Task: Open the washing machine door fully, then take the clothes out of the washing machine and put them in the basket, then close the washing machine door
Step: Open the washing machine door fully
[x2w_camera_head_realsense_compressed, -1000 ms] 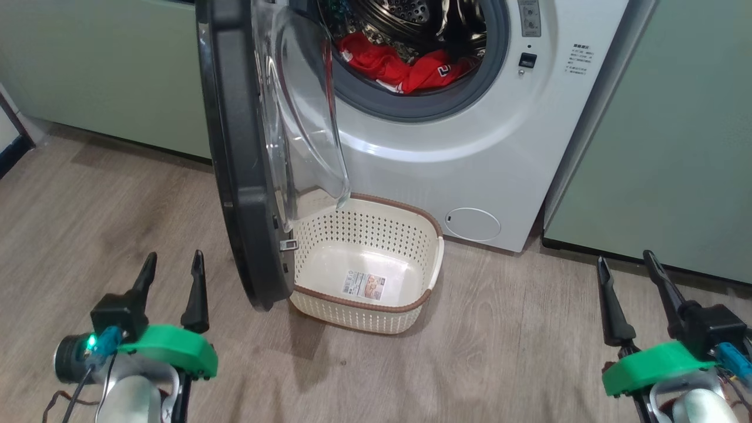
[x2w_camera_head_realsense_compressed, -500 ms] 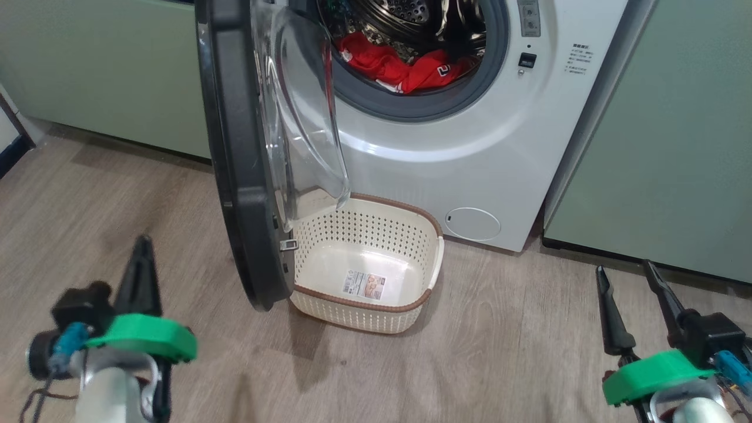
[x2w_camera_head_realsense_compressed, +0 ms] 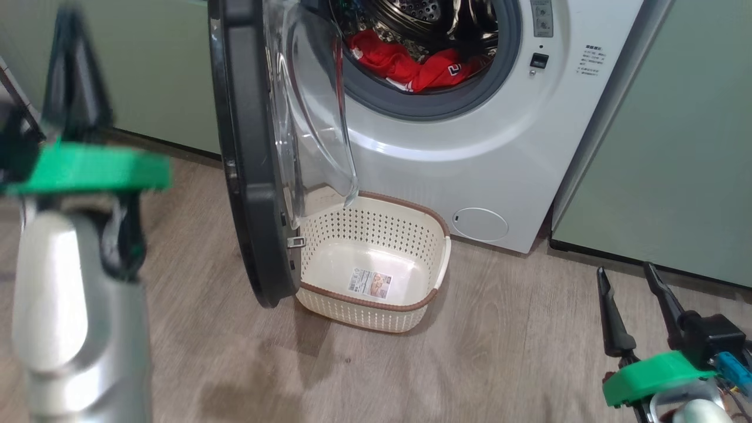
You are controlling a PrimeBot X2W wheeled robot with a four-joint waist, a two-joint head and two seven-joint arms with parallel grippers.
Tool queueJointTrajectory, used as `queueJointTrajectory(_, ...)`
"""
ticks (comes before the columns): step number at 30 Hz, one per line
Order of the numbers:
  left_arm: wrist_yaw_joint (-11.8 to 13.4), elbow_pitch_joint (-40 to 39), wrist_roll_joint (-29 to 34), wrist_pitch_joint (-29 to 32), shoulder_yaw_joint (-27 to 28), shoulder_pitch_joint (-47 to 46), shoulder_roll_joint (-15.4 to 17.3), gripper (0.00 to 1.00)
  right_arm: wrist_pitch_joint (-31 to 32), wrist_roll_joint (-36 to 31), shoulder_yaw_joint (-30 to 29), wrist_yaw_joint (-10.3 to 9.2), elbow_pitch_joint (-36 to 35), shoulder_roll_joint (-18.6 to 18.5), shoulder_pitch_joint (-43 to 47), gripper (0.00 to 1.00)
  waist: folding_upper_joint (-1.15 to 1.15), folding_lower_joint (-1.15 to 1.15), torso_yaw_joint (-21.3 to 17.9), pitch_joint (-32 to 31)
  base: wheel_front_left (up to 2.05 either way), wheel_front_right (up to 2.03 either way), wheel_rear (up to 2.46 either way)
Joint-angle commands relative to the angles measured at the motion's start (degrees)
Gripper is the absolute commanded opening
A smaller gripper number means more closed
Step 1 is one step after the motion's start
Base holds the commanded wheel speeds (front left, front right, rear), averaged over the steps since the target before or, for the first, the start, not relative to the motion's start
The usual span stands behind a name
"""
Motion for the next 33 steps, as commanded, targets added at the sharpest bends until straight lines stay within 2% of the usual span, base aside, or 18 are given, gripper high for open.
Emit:
queueJointTrajectory(1,0.1,-3.5,-0.3,1.6,-0.6,-3.5,0.8,0.00,-0.5,0.2,0.8,-0.04,-1.4,-0.6,-0.5,1.00,0.00,0.00,0.0,0.0,0.00,0.00,0.00)
queueJointTrajectory(7,0.8,-10.0,-1.9,8.5,-13.0,-7.3,0.4,0.00,-0.5,0.3,1.4,-0.04,-1.3,-0.7,-0.5,1.00,0.00,0.00,-0.5,0.1,0.00,0.00,0.00)
queueJointTrajectory(11,3.0,-11.6,-5.7,10.2,-24.6,-5.1,0.3,0.00,-0.5,0.5,1.8,-0.04,-1.2,-0.9,-0.6,1.00,0.00,0.00,-1.0,0.2,0.00,0.00,0.00)
queueJointTrajectory(16,5.0,-9.2,-4.3,8.0,-37.6,-0.1,0.3,0.00,-0.5,0.6,1.5,-0.04,-1.4,-1.2,-0.5,1.00,0.00,0.00,-1.2,0.5,0.00,0.00,0.00)
queueJointTrajectory(20,6.1,-4.1,-5.6,5.0,-44.7,4.5,0.3,0.00,-0.5,0.5,1.7,-0.04,-1.4,-1.2,-0.7,1.00,0.00,0.00,-1.4,0.9,0.00,0.00,0.00)
queueJointTrajectory(26,7.9,5.5,-6.5,0.9,-47.5,8.2,0.3,0.00,-0.5,0.5,1.7,-0.04,-1.6,-1.3,-0.7,1.00,0.00,0.00,-1.6,1.7,0.00,0.00,0.00)
queueJointTrajectory(33,10.1,19.4,-8.3,-5.2,-44.0,8.7,0.5,0.00,-0.5,0.5,1.6,-0.04,-1.7,-1.7,-0.7,1.00,0.00,0.00,-1.5,2.4,0.00,0.00,0.00)
